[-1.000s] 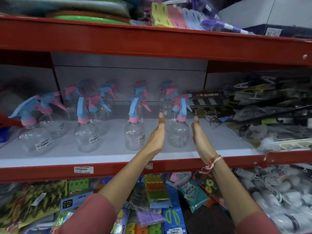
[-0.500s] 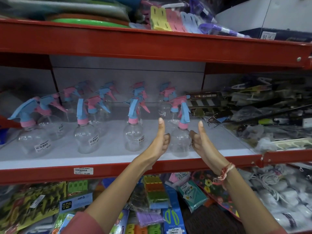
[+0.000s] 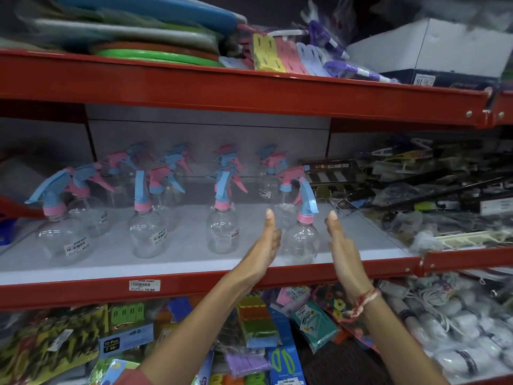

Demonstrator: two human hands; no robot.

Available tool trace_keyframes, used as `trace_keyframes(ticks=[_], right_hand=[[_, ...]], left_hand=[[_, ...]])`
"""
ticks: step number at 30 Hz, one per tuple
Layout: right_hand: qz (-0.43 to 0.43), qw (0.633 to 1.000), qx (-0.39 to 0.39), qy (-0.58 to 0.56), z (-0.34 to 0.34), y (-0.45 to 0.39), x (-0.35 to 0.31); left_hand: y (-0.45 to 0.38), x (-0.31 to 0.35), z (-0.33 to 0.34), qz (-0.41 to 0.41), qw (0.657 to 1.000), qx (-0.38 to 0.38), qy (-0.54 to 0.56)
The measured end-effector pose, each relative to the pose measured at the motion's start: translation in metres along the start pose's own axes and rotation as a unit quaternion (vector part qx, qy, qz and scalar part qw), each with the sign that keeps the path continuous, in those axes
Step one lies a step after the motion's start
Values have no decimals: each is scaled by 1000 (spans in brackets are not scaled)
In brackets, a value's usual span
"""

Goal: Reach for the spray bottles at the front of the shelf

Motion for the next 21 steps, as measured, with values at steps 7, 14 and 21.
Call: trace_keyframes(ticks=[7,14,21], right_hand=[[-193,973,85,-97,27,39,-42],[-72,989,-108,-66,128,6,-32],[86,968,-224,-71,177,3,-24]], left_hand=[[26,13,-85,133,952,273,-29],[51,11,-152,131,894,424,-60],[18,-18,-160,-10,965,263,-9]])
Point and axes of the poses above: each hand's wrist, its own y-axis away from the middle knuckle, its own z-axis out of the palm, x = y × z, the point moved 9 cm from there along -y, towards the middle knuckle, and after that the axes turned 11 degrees about z, right-handed, at the moved point
